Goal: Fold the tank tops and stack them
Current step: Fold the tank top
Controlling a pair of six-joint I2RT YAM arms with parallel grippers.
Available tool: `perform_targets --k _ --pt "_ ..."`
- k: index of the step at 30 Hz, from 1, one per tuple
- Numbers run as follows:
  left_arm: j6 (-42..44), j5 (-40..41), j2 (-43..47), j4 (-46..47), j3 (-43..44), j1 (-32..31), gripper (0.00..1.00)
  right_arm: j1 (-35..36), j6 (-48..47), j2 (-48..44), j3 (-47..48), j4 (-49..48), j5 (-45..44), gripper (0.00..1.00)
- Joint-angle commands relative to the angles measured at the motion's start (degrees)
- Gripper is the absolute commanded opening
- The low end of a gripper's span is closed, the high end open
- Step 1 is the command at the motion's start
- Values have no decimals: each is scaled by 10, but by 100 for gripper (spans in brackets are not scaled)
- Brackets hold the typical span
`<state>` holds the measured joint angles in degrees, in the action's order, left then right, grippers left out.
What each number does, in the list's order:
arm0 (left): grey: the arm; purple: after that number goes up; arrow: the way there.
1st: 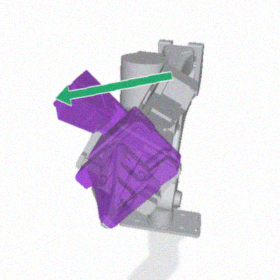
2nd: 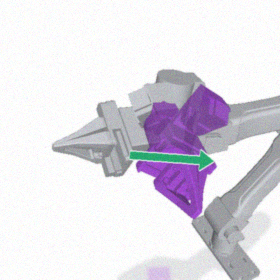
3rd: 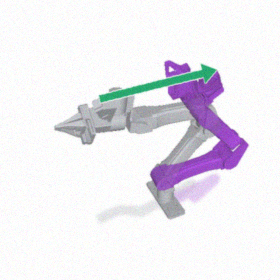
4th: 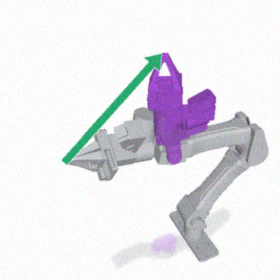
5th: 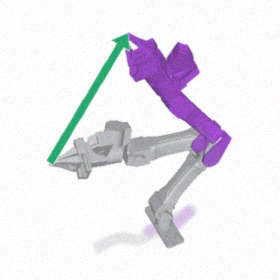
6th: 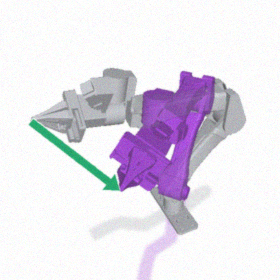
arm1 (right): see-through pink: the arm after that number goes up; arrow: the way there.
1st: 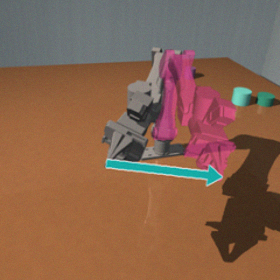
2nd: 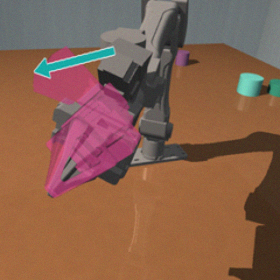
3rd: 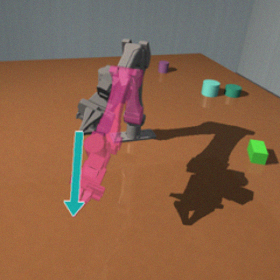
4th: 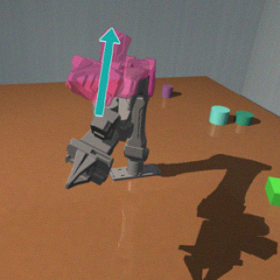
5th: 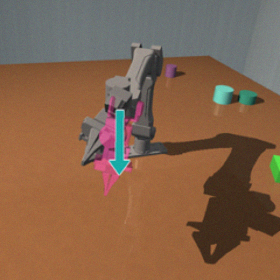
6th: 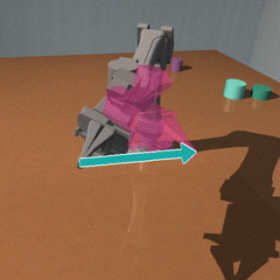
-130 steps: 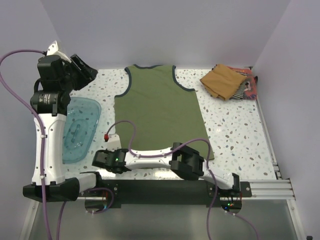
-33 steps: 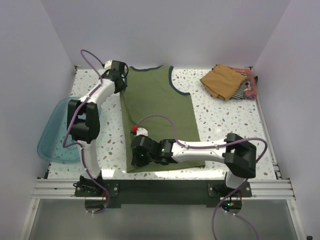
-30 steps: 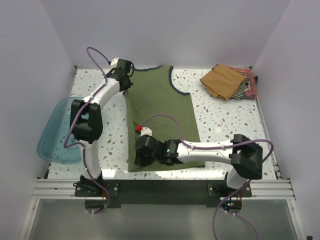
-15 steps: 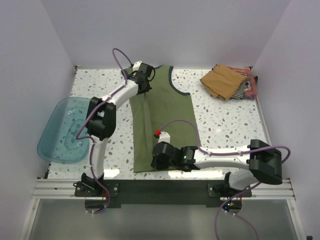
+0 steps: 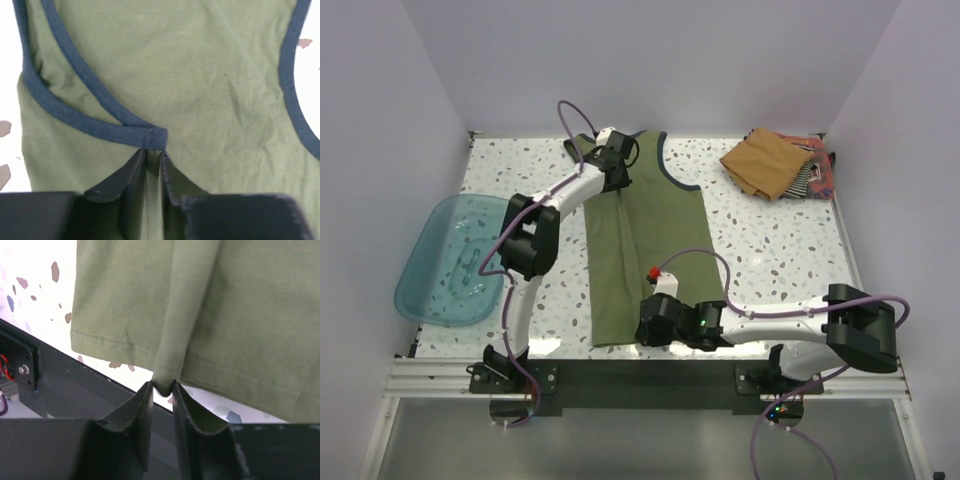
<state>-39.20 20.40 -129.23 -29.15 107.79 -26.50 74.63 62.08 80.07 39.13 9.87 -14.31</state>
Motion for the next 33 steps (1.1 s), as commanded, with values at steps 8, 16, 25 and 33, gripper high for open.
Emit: perform_targets --k 8,16,25,33 --pt "25 -26 48 85 -12 -5 48 17 48 -95 -3 98 -113 35" --pt "-32 12 90 48 -80 20 29 16 -46 15 99 117 -114 33" --pt "-17 -12 60 69 -142 64 15 15 -85 144 145 108 -93 30" --pt "-10 0 37 66 -145 92 17 68 -95 255 198 18 -24 29"
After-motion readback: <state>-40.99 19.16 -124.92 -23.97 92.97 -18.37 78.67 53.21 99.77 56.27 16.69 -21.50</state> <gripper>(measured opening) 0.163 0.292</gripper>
